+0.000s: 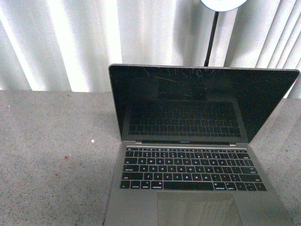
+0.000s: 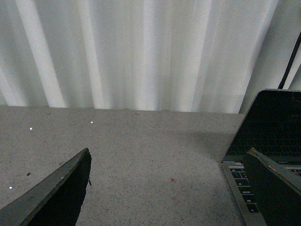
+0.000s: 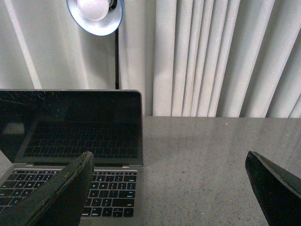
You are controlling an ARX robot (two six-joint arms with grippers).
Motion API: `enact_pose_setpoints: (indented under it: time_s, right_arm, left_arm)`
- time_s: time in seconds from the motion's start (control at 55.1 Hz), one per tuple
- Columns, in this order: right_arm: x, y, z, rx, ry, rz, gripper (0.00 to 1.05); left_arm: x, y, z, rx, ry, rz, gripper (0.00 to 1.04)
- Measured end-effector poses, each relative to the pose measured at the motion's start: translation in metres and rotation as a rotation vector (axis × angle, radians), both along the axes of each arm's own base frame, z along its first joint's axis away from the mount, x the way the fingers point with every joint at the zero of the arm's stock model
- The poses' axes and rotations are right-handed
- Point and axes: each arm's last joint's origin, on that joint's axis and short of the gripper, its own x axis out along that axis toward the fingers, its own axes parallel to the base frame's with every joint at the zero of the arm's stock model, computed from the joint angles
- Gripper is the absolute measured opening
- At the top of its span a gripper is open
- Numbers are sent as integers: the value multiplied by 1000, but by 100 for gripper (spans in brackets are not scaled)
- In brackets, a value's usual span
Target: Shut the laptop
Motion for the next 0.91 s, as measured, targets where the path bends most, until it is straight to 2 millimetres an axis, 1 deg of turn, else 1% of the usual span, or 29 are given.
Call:
enact_pose_setpoints:
  time_s: [0.127,0.163,0.2,0.218,0.254,0.29,0.327,0.363,0.381,0.399,0.454,0.472,0.49,0.544,0.599,0.617,0.635,0.671,0.69,0.744,0.817,0.907]
  right_arm:
    - [0,0,-1,10,15,-14,97]
    - [0,0,0,42,109,-79,97]
    - [2,-1,2,43,204,-167,97]
    - [4,-2,3,38,222,-192,97]
    - [9,-2,7,29,232,-197,97]
    - [15,-2,15,13,221,-164,97]
    - [21,0,22,-14,215,-115,97]
    - [29,1,33,-62,198,-42,97]
    - [34,2,38,-98,186,1,97]
    - [37,2,40,-114,181,13,97]
    - [56,2,55,-212,156,70,97]
    - [63,1,60,-242,154,87,97]
    - [67,1,62,-248,155,96,97]
    - [91,-3,71,-323,174,127,97]
    - [117,-9,76,-381,185,112,97]
    - [126,-11,77,-395,187,108,97]
    - [130,-12,78,-399,190,109,97]
    - [147,-14,79,-402,206,118,97]
    - [154,-15,79,-402,213,125,97]
    - [168,-16,80,-406,224,146,97]
    - [182,-13,82,-437,215,195,97]
    - [198,-6,86,-490,205,248,97]
  left_arm:
    - [0,0,0,0,0,0,98]
    - [0,0,0,-9,4,11,98]
    - [3,1,0,-102,14,76,98]
    - [7,1,2,-164,6,78,98]
    - [14,1,8,-236,-10,44,98]
    - [20,0,14,-271,-25,-1,98]
    - [30,-1,26,-290,-58,-49,98]
    - [42,-3,41,-290,-101,-97,98]
    - [45,-4,45,-289,-112,-111,98]
    - [52,-6,54,-283,-134,-142,98]
    - [76,-14,77,-260,-164,-252,98]
    - [80,-15,80,-252,-165,-269,98]
    - [89,-19,86,-237,-164,-305,98]
    - [114,-32,97,-196,-131,-395,98]
    - [138,-47,100,-148,-79,-463,98]
    - [142,-49,100,-145,-72,-470,98]
    - [149,-54,101,-128,-60,-488,98]
    - [163,-64,103,-102,-39,-520,98]
    - [167,-67,103,-95,-37,-523,98]
    - [186,-80,108,-56,-39,-537,98]
    - [203,-92,111,-13,-35,-548,98]
    - [221,-105,108,47,-7,-549,98]
